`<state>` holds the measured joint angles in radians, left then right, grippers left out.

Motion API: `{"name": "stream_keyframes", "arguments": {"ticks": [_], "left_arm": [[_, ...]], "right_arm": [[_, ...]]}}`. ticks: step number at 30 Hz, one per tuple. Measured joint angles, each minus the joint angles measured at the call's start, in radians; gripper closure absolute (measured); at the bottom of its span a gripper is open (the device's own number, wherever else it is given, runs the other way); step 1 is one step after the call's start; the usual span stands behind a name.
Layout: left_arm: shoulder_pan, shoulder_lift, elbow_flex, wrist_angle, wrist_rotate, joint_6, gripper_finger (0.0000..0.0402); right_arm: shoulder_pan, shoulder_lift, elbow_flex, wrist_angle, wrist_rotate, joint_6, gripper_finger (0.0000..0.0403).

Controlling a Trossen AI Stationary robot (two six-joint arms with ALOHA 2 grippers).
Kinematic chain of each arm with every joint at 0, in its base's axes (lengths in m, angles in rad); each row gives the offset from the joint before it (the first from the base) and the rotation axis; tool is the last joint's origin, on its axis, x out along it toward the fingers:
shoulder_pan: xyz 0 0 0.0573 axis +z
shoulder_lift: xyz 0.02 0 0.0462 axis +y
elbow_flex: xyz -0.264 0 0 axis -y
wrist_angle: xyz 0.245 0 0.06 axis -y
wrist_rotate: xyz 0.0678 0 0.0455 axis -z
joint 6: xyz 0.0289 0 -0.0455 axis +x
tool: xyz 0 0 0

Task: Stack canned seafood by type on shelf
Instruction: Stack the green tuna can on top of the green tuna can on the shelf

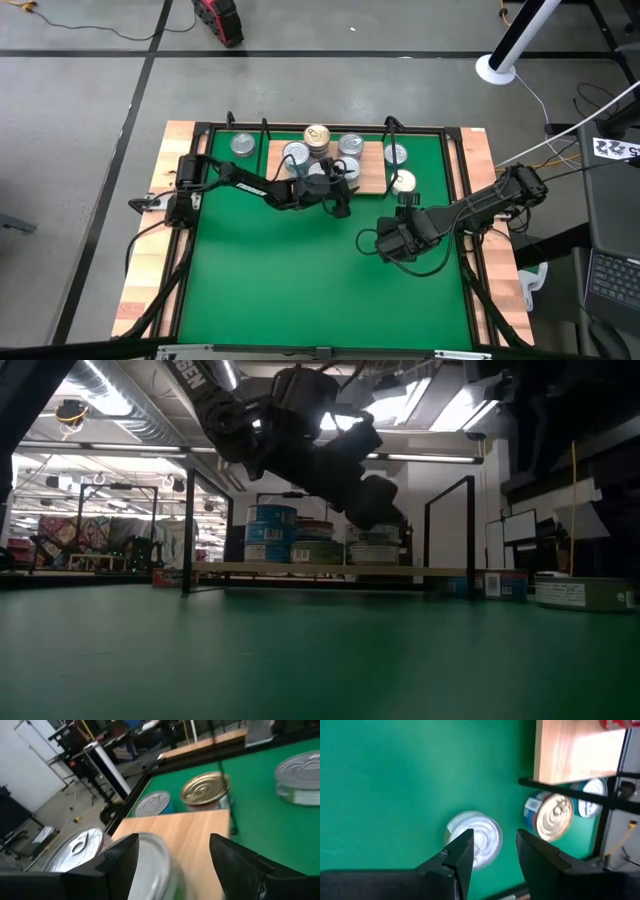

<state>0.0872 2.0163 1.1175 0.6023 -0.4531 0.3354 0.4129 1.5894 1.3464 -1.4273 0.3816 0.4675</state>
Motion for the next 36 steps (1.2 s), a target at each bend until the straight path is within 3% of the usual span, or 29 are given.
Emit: {"name": "stream_keyframes", "arguments": {"ticks": [5,10,16,25,36], "left_arm": [[-0.046,0.0,0.0,0.025,-0.001,0.003,0.0162],[-0.111,0.0,0.0,0.013,0.0,-0.047,0.0162],[-0.184,0.0,0.0,0.008,0.0,-0.076,0.0162],[-0.237,0.0,0.0,-0.037,0.002,-0.127,0.0162],[-0.239,0.0,0.0,-0.101,0.001,-0.192,0.0163]], "right_arm": [[0.0,-0.026,-0.031,0.022,-0.041,-0.004,0.0256],[-0.001,-0.167,-0.23,0.207,-0.145,0.005,0.0256],[-0.001,-0.295,-0.45,0.445,-0.157,0.108,0.0256],[-0.001,-0.29,-0.6,0.537,-0.157,0.157,0.0256],[-0.001,-0.289,-0.685,0.606,-0.156,0.185,0.0256]]}}
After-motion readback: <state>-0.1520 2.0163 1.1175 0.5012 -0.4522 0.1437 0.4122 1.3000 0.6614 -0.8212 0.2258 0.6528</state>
